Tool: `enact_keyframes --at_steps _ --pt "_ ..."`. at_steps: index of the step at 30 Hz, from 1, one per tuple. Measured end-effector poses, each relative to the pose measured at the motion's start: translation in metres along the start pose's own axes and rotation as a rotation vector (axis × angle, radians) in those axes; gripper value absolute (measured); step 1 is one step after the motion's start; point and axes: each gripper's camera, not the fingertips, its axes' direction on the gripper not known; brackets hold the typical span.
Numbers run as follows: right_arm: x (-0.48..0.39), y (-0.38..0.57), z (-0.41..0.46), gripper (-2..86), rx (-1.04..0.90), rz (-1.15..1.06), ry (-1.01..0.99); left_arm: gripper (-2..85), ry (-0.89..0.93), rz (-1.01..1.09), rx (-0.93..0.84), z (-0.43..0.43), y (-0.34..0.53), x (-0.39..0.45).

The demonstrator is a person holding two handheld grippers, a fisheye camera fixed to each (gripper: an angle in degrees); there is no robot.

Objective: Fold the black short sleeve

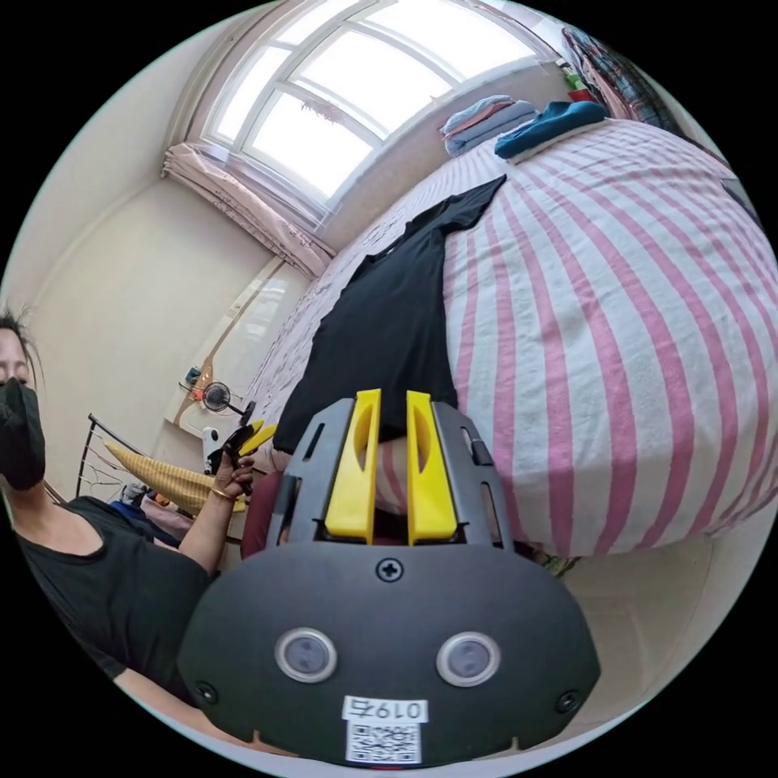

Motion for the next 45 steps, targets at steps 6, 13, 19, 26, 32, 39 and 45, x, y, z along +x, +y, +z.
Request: enact_keyframes --at_steps 6,13,19,26,32,39,45 --pt "0.006 0.008 -0.016 6.2 0.097 0.056 0.033 14.4 0.031 -0.024 -0.001 0.0 0.001 -0.01" --pt "0.016 0.005 -0.01 8.3 0.066 0.076 0.07 14.5 0.022 -0.033 0.001 -0.002 -0.001 -0.018" --pt "-0.004 0.004 0.002 5.3 0.032 -0.004 0.202 14.2 -0.019 0.003 -0.016 0.002 -0.004 -0.013" --pt "-0.026 0.009 0.008 7.9 0.031 -0.084 0.324 13.4 -0.075 0.068 -0.055 0.004 -0.007 -0.004" --pt "-0.017 0.013 -0.001 8.4 0.101 -0.036 0.28 12.4 -0.048 -0.015 -0.006 -0.005 -0.011 -0.017" --pt "-0.016 0.013 0.008 6.6 0.045 -0.047 0.232 9.3 0.007 -0.059 -0.026 0.003 -0.014 -0.023" --pt "-0.025 0.013 0.004 1.1 0.037 -0.07 0.281 2.6 -0.018 -0.034 -0.075 0.011 -0.026 -0.017"
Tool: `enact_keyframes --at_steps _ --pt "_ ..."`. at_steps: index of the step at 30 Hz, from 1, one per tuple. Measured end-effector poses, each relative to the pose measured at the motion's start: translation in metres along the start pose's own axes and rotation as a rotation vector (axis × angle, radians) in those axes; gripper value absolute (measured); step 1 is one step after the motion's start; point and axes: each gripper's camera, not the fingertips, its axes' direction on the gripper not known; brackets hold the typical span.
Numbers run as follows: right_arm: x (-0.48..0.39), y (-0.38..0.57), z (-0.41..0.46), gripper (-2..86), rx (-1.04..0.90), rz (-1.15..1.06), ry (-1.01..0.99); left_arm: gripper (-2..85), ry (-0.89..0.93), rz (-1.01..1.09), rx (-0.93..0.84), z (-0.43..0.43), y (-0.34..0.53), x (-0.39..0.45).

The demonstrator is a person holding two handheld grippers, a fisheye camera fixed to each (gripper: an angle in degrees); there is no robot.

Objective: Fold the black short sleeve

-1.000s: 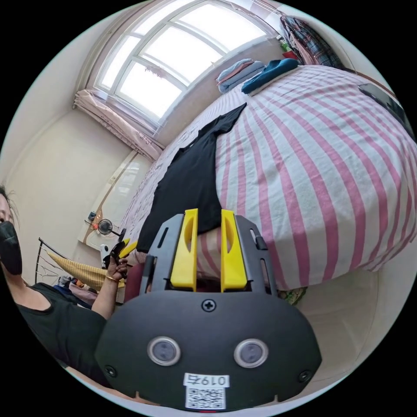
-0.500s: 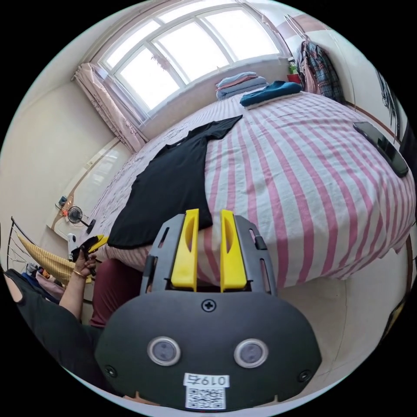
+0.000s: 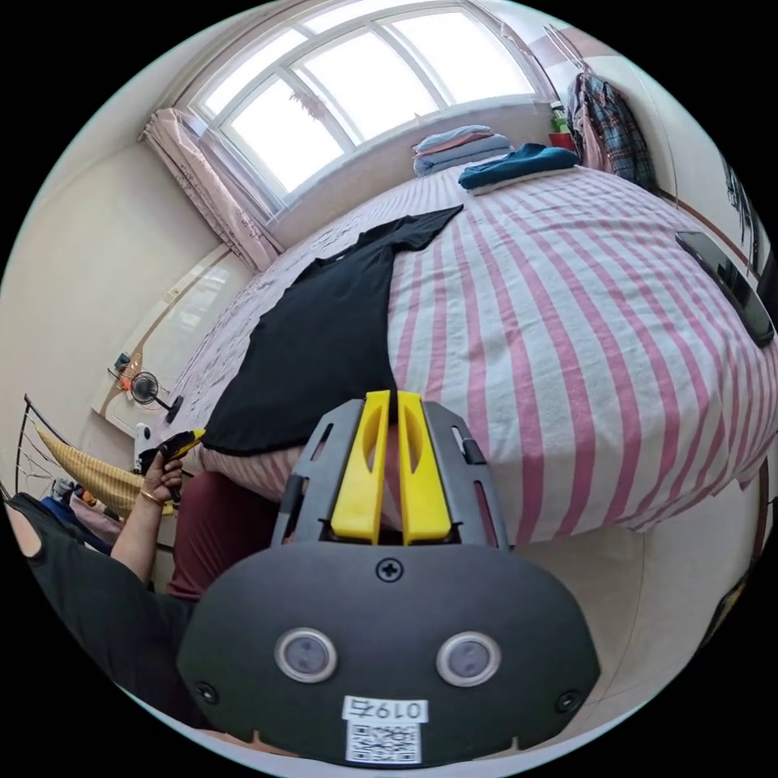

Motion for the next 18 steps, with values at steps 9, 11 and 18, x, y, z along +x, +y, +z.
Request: enact_keyframes --at_steps 9,11,18 --pt "0.032 0.018 -0.014 0.2 0.031 0.142 -0.162 1.2 0.017 -0.033 0.024 -0.013 -0.007 -0.006" --pt "0.035 0.021 -0.01 0.2 0.029 0.163 -0.174 1.3 -0.015 -0.055 -0.025 -0.002 -0.011 -0.007" --pt "0.023 0.032 -0.015 2.9 0.049 0.094 -0.175 2.0 0.011 -0.021 -0.033 0.001 -0.019 0.0"
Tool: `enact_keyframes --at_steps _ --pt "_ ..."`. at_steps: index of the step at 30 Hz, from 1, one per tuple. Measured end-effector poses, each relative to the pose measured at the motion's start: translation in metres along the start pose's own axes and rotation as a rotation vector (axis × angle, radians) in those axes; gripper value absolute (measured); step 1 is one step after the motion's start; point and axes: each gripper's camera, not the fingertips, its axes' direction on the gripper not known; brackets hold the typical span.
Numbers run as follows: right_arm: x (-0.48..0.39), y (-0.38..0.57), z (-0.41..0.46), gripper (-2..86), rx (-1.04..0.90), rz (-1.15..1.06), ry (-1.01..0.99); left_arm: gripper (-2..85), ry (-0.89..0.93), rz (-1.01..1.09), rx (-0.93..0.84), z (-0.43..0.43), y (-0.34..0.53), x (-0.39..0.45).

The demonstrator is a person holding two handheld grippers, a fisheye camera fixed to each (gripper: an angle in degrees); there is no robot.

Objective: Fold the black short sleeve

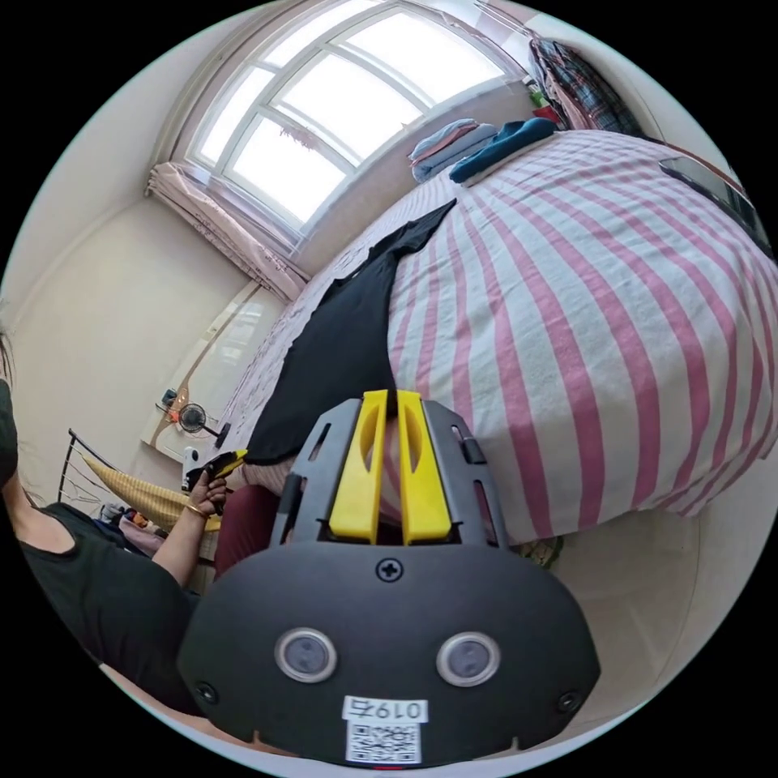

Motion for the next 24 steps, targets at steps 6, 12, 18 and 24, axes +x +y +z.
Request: enact_keyframes --at_steps 6,12,18,24 --pt "-0.007 0.02 -0.013 5.5 0.036 -0.023 -0.082 2.7 0.039 0.019 0.026 -0.011 0.005 0.004" --pt "-0.032 0.051 -0.039 2.2 0.065 -0.036 -0.081 1.4 0.067 0.008 0.111 -0.041 0.019 0.003" --pt "-0.149 0.057 -0.051 -0.5 0.142 -0.329 0.028 1.2 -0.12 0.25 0.266 -0.067 0.01 0.074" --pt "-0.336 0.054 0.015 -0.6 0.198 -0.784 0.266 1.2 -0.246 0.459 0.32 -0.028 -0.026 0.156"
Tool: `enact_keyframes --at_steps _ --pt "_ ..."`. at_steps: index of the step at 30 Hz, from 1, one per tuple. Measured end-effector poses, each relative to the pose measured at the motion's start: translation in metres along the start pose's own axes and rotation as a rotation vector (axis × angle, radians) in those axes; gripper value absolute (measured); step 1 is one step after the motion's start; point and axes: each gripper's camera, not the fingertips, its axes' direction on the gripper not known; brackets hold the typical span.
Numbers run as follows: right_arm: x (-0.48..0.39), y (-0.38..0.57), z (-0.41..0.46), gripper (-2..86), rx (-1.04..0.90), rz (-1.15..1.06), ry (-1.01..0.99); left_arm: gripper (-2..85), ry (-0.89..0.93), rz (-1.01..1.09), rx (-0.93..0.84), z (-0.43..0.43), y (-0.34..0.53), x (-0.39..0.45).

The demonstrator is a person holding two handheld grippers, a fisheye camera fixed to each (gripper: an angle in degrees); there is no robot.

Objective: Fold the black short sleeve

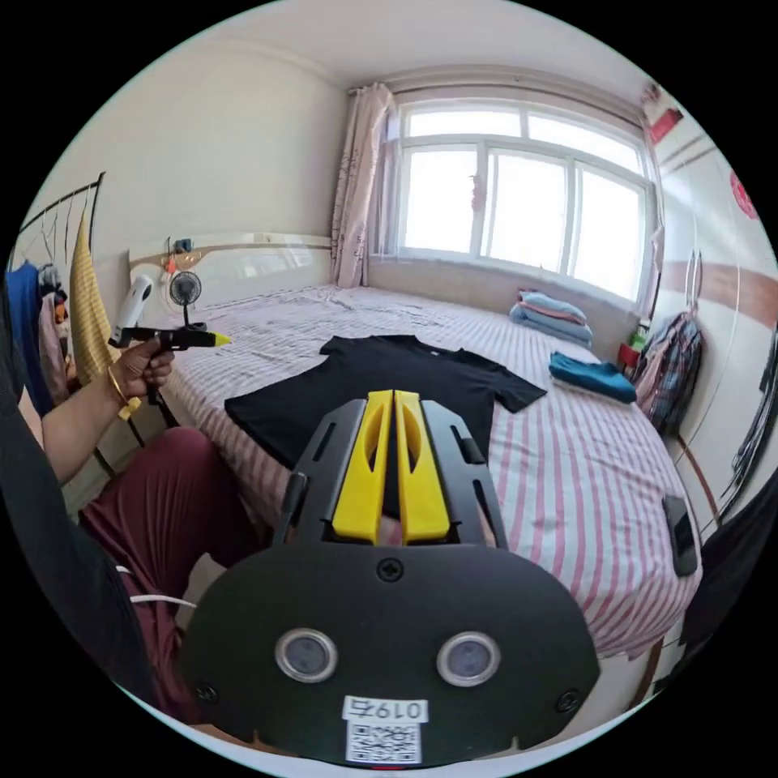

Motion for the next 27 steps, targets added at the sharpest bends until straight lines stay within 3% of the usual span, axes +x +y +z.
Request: enact_keyframes --at_steps 6,13,22,27 --pt "-0.081 -0.08 0.042 -0.7 0.029 -0.087 -0.116 1.2 -0.057 -0.106 0.046 0.04 -0.041 -0.011" --pt "-0.14 -0.145 0.097 -0.6 0.015 -0.175 -0.141 2.0 -0.046 -0.271 0.052 0.075 -0.08 -0.102" --pt "-0.149 -0.271 0.208 5.3 -0.024 -0.253 -0.111 5.8 0.13 -0.554 -0.048 0.171 -0.131 -0.216" --pt "-0.16 -0.339 0.29 0.4 -0.041 -0.363 -0.106 5.4 0.081 -0.516 -0.089 0.217 -0.158 -0.235"
